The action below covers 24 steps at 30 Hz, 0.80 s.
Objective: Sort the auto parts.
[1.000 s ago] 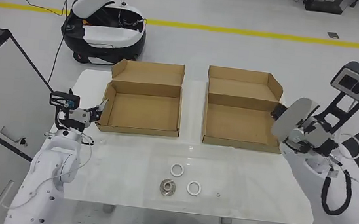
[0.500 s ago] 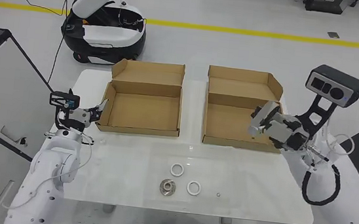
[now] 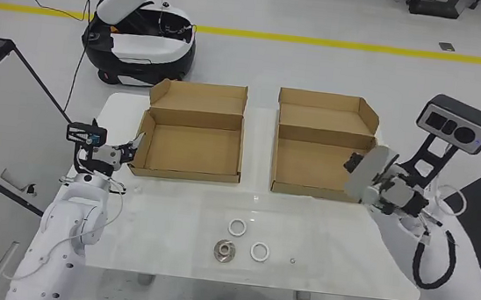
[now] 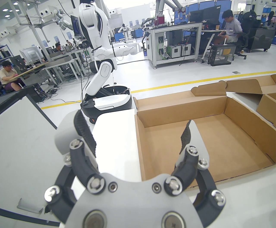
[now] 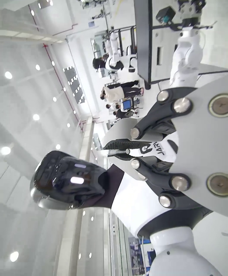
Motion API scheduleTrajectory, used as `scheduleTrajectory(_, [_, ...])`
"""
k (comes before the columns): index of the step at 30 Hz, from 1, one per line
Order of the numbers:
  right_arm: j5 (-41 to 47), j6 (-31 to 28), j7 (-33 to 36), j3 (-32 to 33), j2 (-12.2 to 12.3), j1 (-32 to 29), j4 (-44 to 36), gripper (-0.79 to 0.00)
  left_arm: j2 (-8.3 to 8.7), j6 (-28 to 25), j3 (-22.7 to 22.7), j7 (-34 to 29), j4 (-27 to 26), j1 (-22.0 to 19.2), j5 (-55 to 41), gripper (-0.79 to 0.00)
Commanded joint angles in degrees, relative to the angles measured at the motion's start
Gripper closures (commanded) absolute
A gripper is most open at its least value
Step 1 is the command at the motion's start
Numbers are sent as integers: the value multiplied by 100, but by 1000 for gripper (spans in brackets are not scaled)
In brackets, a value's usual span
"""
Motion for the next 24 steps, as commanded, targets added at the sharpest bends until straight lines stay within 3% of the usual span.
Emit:
scheduleTrajectory(1, [248, -15, 26, -57, -26, 15, 1, 0, 0, 0, 0, 0, 0, 0, 0, -785])
scheduleTrajectory(5, [497, 3, 44, -87, -88, 38, 60, 0, 0, 0, 0, 0, 0, 0, 0, -785])
scheduleTrajectory(12, [-104, 488, 218, 116, -118, 46, 287, 0, 0, 0, 0, 0, 0, 0, 0, -785])
scheduleTrajectory(24, [-123, 503, 212, 123, -120, 42, 289, 0, 0, 0, 0, 0, 0, 0, 0, -785])
